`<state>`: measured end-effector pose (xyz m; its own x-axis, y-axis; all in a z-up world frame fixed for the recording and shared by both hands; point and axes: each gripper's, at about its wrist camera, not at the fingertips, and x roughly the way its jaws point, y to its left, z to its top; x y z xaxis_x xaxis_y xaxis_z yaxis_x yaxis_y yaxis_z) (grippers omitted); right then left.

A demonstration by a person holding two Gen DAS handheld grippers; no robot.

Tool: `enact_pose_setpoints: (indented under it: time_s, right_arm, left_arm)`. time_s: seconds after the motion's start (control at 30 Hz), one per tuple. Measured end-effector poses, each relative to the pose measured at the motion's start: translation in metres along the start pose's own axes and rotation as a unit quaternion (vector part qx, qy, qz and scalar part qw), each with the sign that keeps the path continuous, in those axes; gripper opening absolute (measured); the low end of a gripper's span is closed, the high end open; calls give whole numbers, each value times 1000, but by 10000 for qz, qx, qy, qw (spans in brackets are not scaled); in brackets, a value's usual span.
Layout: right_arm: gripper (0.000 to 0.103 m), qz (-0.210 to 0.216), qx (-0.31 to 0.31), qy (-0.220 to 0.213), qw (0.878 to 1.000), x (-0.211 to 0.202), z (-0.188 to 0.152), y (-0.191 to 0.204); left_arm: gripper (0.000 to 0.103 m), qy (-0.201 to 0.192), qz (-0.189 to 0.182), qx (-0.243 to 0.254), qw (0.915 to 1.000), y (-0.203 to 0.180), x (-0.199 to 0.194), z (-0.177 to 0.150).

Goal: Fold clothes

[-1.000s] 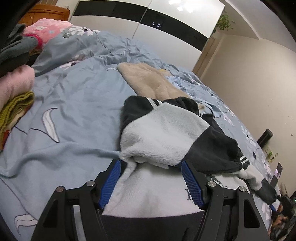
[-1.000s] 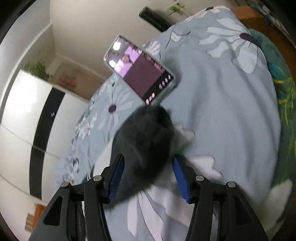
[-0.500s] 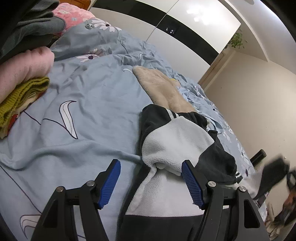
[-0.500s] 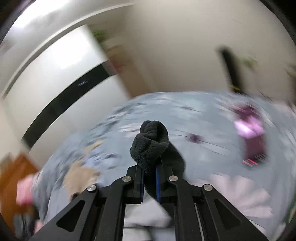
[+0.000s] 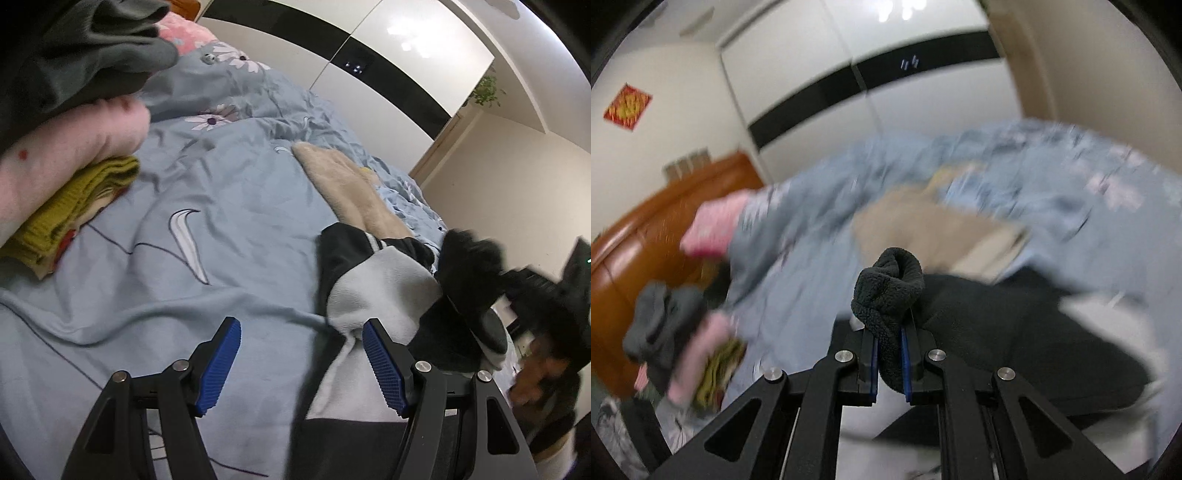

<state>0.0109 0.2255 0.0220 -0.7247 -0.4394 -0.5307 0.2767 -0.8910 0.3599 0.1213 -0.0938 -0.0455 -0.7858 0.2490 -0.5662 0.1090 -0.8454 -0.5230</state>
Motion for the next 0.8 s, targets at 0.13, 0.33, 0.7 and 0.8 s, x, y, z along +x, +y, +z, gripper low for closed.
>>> enact_pose_setpoints:
  time_s: [0.13,0.33,0.7,0.8]
  right_arm:
    - [10,321,-188,564,9977,50,-38,31]
    - [17,348,-529,1150,9913,66,-63,45]
    - [58,552,186,391,9975,-31,-61,-45]
    - [58,251,626,183,9976,-59,-68,-82]
  left_arm:
    - [72,25,-48,-80,10000,6,1,0]
    - [72,191,-301,-24,9994,-7,15,1]
    - [72,775,-1132,591,9888,-72,80,9]
    - [71,862,-1023,746,9882,-84,96,7]
